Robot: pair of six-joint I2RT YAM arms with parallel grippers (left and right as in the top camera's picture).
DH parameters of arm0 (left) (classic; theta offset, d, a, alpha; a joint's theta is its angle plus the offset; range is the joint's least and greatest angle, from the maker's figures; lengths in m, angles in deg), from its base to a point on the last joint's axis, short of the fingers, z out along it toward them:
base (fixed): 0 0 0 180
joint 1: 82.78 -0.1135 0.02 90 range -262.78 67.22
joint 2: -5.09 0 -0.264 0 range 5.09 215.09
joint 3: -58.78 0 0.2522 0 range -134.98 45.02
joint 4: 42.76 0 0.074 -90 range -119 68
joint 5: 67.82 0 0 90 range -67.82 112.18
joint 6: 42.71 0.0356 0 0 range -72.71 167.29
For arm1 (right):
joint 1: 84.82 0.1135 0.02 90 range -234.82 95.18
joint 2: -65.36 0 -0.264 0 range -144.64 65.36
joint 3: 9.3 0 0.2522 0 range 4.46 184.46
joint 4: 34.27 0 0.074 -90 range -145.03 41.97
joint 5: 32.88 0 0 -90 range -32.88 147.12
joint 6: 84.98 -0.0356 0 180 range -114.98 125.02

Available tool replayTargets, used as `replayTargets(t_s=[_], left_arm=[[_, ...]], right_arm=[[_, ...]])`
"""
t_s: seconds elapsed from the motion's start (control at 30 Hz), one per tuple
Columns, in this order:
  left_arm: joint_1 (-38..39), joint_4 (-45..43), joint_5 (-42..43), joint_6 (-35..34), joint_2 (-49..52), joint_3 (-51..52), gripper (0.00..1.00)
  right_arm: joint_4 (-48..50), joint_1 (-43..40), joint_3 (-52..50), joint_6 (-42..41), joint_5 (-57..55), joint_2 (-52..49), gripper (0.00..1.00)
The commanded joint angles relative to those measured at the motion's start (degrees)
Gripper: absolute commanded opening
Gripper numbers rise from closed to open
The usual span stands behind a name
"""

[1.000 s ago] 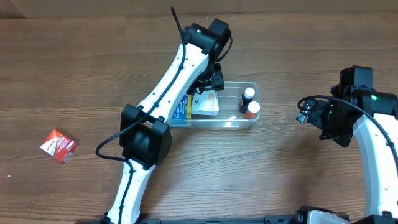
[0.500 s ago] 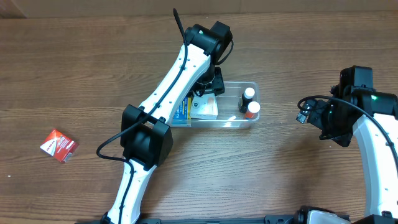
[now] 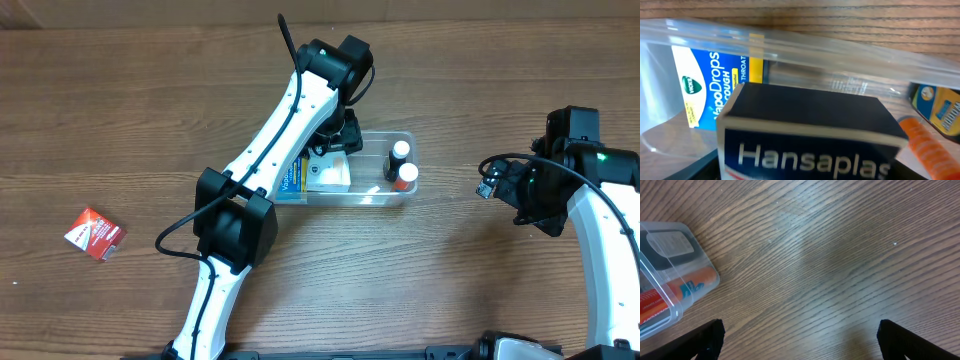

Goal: Pack container
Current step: 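Lower the Hansaplast box into the container beside the Vicks pack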

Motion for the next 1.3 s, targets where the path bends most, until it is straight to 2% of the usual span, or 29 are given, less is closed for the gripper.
replayTargets(t_s=[0.0, 0.1, 0.43, 0.47, 0.5, 0.53, 0.6, 0.73, 1.0, 1.07, 1.13, 1.17, 1.23, 1.27], left_arm=[[0.63, -1.84, -0.22, -0.35, -0.26, 5.46, 0.76], [0.66, -4.04, -0.24, -0.33, -0.26, 8.63, 0.77], [0.52, -7.02, -1.07, 1.81, -0.28, 8.74, 0.75], [0.48, -6.97, -1.31, 1.84, -0.28, 8.74, 0.76], [0.48, -6.93, -1.36, 1.84, -0.28, 8.74, 0.82], [0.48, -6.88, -1.36, 1.84, -0.28, 8.74, 0.93], [0.48, -6.75, -1.36, 1.84, -0.28, 8.74, 1.0], [0.33, -6.47, -1.36, 1.88, -0.28, 8.74, 1.0], [0.42, -5.84, -1.7, 7.1, -1.77, 7.96, 1.0], [1.05, -6.29, -1.14, 10.67, -2.82, 7.02, 0.98], [2.23, -7.23, 1.77, 17.44, -3.56, 6.62, 0.96], [2.93, -7.17, 2.73, 19.63, -3.56, 6.62, 0.91], [4.24, -6.75, 3.23, 21.18, -3.41, 6.99, 0.71], [4.68, -6.78, 3.23, 21.38, -3.41, 7.17, 0.65]], right_arm=[[0.39, -0.28, -0.09, 0.17, 0.13, 0.81, 1.0], [0.37, -0.28, -0.09, 0.17, 0.13, 0.81, 1.0], [0.35, -0.28, -0.09, 0.17, 0.13, 0.81, 1.0], [0.33, -0.28, -0.09, 0.17, 0.13, 0.81, 1.0], [0.33, -0.28, -0.09, 0.17, 0.13, 0.81, 1.0], [0.35, -0.28, -0.09, 0.17, 0.13, 0.81, 1.0], [0.35, -0.28, -0.09, 0.17, 0.13, 0.81, 1.0], [0.33, -0.28, -0.09, 0.17, 0.13, 0.81, 1.0], [0.37, -0.28, -0.09, 0.17, 0.13, 0.81, 1.0], [0.39, -0.28, -0.09, 0.17, 0.13, 0.81, 1.0], [0.42, -0.28, -0.09, 0.17, 0.13, 0.81, 1.0], [0.48, -0.28, -0.09, 0.17, 0.11, 0.81, 1.0], [0.52, -0.28, -0.09, 0.17, 0.13, 0.81, 1.0], [0.5, -0.28, -0.09, 0.17, 0.13, 0.81, 1.0]])
